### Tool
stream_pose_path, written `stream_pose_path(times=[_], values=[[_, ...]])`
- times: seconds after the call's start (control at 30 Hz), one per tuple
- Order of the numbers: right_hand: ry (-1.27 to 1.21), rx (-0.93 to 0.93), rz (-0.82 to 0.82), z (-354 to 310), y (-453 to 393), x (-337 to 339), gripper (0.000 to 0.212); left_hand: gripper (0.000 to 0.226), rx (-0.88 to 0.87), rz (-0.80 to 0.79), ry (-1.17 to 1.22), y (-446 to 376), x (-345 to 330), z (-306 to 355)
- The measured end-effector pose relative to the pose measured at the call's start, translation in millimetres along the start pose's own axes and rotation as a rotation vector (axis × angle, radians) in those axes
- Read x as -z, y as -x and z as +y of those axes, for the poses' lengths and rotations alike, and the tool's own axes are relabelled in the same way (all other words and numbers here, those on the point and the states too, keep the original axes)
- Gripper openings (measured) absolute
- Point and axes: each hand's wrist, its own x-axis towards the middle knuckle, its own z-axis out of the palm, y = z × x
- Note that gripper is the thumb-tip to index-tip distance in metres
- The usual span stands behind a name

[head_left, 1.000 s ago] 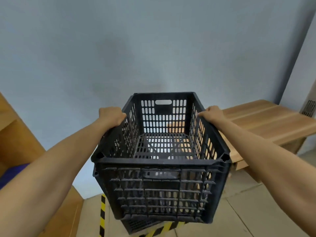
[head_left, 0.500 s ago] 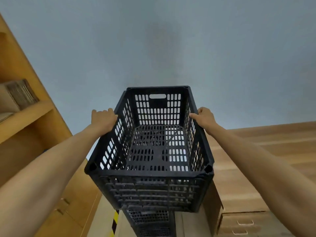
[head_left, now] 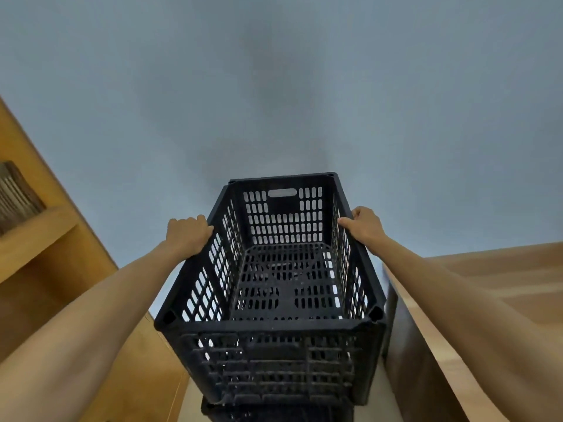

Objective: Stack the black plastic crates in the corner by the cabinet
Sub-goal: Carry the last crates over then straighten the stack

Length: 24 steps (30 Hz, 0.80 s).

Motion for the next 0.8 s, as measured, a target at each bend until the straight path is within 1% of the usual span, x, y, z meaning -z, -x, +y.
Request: stream_pose_path(times=[0.07,0.13,0.23,0.3,0.37,0.43,0.53,0.67,0.73,0.8], values=[[0.020,-0.019,-0.008,-1.2,-16.3,-16.3,0.032,0.039,-0.011,-0.028,0.001,-15.5,-13.9,-6.2],[0.032,-0.036,0.000,-3.7,-28.8,-25.1,0.026,0.030,-0.023,-0.032,-0.022,-25.2,-26.0,-8.4],[0.092,-0.029,-0.016,-6.3,-42.0,-25.4,0.022,0.022,-0.025,-0.072,-0.015,-30.2,-24.0,-8.0],[0.103,-0.016,-0.013,-3.6,-45.1,-24.5,0.020,0.031,-0.030,-0.098,0.006,-33.8,-21.6,-6.3],[0.073,-0.019,-0.010,-0.3,-44.1,-25.6,0.022,0.035,-0.042,-0.113,0.027,-37.0,-24.4,-7.2],[0.045,-0.020,-0.014,1.2,-42.1,-27.8,0.027,0.043,-0.018,-0.130,0.050,-32.8,-27.2,-6.4],[0.043,0.002,-0.023,-0.4,-38.0,-27.7,0.031,0.053,0.042,-0.110,0.051,-20.0,-31.7,-1.7],[0.203,0.039,-0.061,-5.2,-32.8,-27.3,0.032,0.064,0.137,-0.161,0.188,-2.8,-43.9,0.0],[0.254,0.018,-0.068,-7.3,-29.9,-26.9,0.040,0.068,0.154,-0.176,0.226,6.3,-48.2,0.5],[0.230,0.016,-0.076,-9.3,-26.9,-27.3,0.048,0.070,0.167,-0.177,0.245,16.1,-51.4,0.6]])
